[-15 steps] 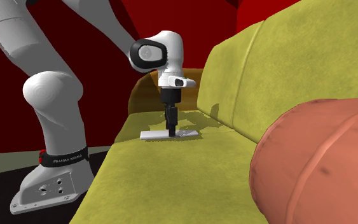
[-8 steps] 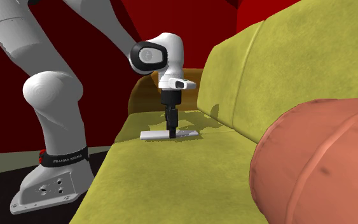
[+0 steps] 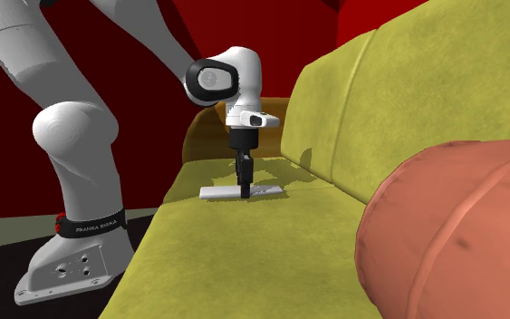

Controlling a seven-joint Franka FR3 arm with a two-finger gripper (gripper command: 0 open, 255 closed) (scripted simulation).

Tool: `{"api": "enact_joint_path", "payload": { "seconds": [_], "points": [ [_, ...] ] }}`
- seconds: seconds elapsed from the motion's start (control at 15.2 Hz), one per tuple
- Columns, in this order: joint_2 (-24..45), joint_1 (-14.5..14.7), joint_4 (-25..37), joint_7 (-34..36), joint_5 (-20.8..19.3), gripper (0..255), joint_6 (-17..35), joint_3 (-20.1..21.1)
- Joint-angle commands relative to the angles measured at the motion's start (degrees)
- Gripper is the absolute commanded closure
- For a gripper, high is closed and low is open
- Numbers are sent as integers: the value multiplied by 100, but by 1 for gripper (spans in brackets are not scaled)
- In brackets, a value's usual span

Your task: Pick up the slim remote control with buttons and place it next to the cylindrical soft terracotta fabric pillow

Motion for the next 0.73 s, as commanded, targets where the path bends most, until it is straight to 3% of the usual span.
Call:
{"api": "enact_joint_path", "payload": {
  "seconds": [0.0,0.13,0.66],
  "points": [
    [0,0,0,0,0,255,0,0],
    [1,0,0,-1,-1,255,1,-1],
    [-502,-3,318,-3,30,255,-818,66]
  ]
}}
